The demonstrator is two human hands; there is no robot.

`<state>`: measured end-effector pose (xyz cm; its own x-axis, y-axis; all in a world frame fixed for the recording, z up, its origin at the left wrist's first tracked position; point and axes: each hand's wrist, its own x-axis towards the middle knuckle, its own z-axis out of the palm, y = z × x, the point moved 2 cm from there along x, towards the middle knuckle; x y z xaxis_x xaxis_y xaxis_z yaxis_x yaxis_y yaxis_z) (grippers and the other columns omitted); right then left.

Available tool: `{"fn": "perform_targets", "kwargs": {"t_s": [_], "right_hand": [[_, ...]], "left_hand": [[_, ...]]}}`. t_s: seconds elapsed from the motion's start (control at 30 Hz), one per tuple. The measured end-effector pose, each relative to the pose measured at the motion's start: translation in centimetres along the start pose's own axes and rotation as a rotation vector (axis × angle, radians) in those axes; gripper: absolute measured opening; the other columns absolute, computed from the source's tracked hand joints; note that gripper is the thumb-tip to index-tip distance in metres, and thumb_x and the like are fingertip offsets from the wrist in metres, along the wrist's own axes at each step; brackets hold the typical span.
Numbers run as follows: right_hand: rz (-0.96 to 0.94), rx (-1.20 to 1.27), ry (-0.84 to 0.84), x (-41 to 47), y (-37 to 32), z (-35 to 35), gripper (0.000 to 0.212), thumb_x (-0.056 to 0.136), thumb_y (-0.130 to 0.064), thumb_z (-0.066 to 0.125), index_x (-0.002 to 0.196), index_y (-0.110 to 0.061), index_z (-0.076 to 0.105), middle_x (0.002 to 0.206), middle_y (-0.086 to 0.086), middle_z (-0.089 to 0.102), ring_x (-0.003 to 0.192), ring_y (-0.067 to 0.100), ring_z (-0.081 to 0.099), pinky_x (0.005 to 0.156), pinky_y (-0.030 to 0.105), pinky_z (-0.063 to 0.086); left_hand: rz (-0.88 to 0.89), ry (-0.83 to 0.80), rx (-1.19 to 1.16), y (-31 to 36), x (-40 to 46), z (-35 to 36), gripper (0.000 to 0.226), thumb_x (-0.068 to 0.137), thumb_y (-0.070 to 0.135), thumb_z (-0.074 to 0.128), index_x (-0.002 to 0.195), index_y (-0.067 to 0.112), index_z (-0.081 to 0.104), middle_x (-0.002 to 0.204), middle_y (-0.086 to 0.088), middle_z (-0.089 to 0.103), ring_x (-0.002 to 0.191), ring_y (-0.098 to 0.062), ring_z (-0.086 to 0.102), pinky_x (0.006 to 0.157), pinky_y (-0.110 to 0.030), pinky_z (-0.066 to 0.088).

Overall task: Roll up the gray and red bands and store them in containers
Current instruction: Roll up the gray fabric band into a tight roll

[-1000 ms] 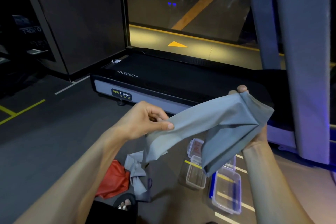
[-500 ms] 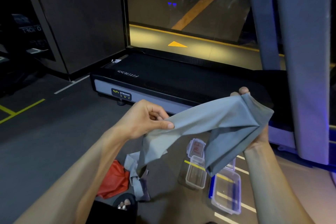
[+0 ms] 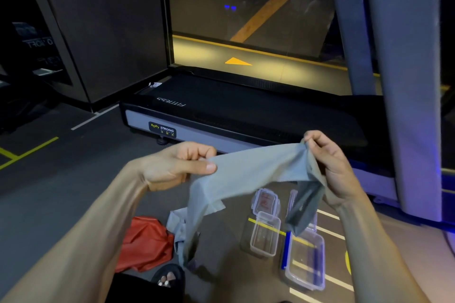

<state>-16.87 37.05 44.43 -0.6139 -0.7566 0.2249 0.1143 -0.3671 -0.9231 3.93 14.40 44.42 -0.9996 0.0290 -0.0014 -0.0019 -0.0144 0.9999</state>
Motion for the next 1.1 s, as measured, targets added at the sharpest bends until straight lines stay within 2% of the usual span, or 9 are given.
{"fn": "perform_targets", "kwargs": {"t_s": [0.07,0.17,0.3,0.4,0.5,0.73,0.83,0.97,1.1], "right_hand": [[0.002,0.004,0.010,-0.1,-0.2,-0.1,0.022,0.089,-0.035,0.073,0.096,-0.018,0.061,0.083,0.004,0.052,0.072,0.014,0.050,0.064,0.024,0.047],[-0.006,0.077,-0.008,-0.3,-0.3,0.0,0.003,0.094,-0.018,0.059,0.095,-0.015,0.057,0.083,0.000,0.059,0.069,0.011,0.060,0.063,0.023,0.056],[0.001,0.141,-0.071,-0.3,-0.6,0.2,0.025,0.081,-0.029,0.080,0.092,-0.018,0.060,0.083,-0.002,0.058,0.067,0.009,0.059,0.063,0.022,0.055],[0.014,0.157,-0.094,-0.3,-0.4,-0.3,0.018,0.084,-0.027,0.075,0.091,-0.018,0.060,0.082,-0.001,0.056,0.067,0.009,0.057,0.062,0.022,0.054],[0.055,0.102,-0.116,-0.3,-0.2,-0.8,0.029,0.081,-0.031,0.082,0.092,-0.016,0.060,0.084,0.001,0.056,0.068,0.010,0.057,0.062,0.022,0.054],[0.112,-0.221,-0.125,-0.4,1.1,-1.2,0.011,0.090,-0.015,0.068,0.093,-0.007,0.060,0.077,0.005,0.053,0.066,0.009,0.050,0.057,0.016,0.045],[0.126,-0.334,-0.109,-0.5,1.4,-1.5,0.011,0.092,-0.017,0.067,0.095,-0.007,0.062,0.077,0.002,0.059,0.069,0.010,0.053,0.059,0.017,0.044],[0.151,-0.454,-0.138,-0.6,2.1,-1.6,0.016,0.094,-0.024,0.066,0.097,-0.009,0.063,0.084,0.002,0.061,0.079,0.013,0.053,0.067,0.020,0.043],[0.137,-0.449,-0.228,-0.5,2.7,-0.9,0.006,0.098,-0.021,0.065,0.097,-0.015,0.065,0.107,0.005,0.069,0.100,0.021,0.063,0.090,0.033,0.049]], "left_hand": [[0.020,0.007,-0.026,0.1,0.3,0.3,0.024,0.083,0.024,0.077,0.068,0.022,0.058,0.067,0.005,0.050,0.061,-0.005,0.046,0.059,-0.017,0.038],[0.056,0.053,-0.062,0.1,0.4,0.0,0.043,0.073,0.038,0.088,0.068,0.019,0.050,0.067,-0.004,0.036,0.060,-0.010,0.038,0.057,-0.019,0.036],[0.044,0.050,-0.087,-0.2,0.4,-0.1,0.043,0.073,0.037,0.088,0.069,0.017,0.051,0.065,-0.003,0.036,0.056,-0.010,0.038,0.053,-0.019,0.034],[-0.009,0.093,0.094,-0.2,0.3,-0.3,0.028,0.082,0.030,0.080,0.068,0.019,0.058,0.060,-0.001,0.038,0.054,-0.008,0.034,0.052,-0.019,0.026],[-0.065,0.070,0.162,-0.2,-0.1,-0.8,0.023,0.091,0.018,0.069,0.070,0.019,0.060,0.059,0.003,0.045,0.053,-0.006,0.036,0.051,-0.014,0.030],[-0.156,0.238,0.542,-1.4,0.4,-2.2,0.023,0.091,0.024,0.073,0.077,0.011,0.060,0.058,0.000,0.057,0.053,-0.011,0.041,0.048,-0.019,0.030],[-0.107,0.239,0.382,-0.8,0.0,-2.4,0.018,0.089,0.023,0.073,0.077,0.015,0.064,0.062,-0.004,0.058,0.055,-0.012,0.042,0.049,-0.021,0.029],[-0.051,0.037,0.183,0.0,-0.8,-1.3,0.019,0.088,0.027,0.075,0.073,0.021,0.066,0.060,0.003,0.052,0.054,-0.005,0.041,0.053,-0.013,0.033],[0.052,-0.075,-0.081,1.1,-0.3,0.5,0.027,0.074,0.040,0.087,0.072,0.022,0.067,0.060,0.009,0.060,0.050,0.000,0.054,0.050,-0.010,0.042]]}}
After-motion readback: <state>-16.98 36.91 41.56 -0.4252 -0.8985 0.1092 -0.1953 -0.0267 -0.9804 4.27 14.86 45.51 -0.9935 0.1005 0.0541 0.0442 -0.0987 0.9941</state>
